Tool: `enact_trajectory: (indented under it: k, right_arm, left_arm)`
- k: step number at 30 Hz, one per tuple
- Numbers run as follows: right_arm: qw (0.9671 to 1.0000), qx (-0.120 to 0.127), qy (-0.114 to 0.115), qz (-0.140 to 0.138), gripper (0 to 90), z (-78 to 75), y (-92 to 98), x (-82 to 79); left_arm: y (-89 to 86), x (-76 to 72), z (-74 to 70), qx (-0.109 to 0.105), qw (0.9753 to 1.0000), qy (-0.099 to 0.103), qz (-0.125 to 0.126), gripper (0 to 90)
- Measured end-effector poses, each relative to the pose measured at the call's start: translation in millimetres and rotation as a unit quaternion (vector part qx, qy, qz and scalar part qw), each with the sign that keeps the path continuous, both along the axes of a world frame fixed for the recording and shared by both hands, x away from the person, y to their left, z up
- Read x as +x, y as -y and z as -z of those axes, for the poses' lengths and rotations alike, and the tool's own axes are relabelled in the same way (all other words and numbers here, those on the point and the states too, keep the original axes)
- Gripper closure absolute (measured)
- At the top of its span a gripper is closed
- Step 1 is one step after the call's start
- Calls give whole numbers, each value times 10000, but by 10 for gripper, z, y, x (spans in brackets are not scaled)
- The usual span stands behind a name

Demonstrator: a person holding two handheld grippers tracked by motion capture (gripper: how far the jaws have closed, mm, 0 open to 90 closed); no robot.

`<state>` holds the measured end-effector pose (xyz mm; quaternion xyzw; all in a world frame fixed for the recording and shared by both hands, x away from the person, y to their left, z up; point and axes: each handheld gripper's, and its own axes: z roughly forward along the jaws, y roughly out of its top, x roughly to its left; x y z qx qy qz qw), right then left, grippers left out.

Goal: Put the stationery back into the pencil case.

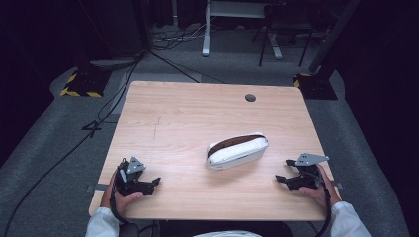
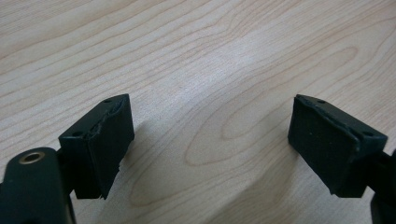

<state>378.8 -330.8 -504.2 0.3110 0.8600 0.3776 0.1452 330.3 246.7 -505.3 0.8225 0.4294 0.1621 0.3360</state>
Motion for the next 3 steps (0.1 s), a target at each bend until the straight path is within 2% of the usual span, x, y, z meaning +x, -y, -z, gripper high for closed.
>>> enact_trajectory:
  k: [3]
  right_arm:
    - [10000,16,-10,-8,192,1,1,3]
  left_arm:
    - [1,0,0,-1,10000,0,-2,147]
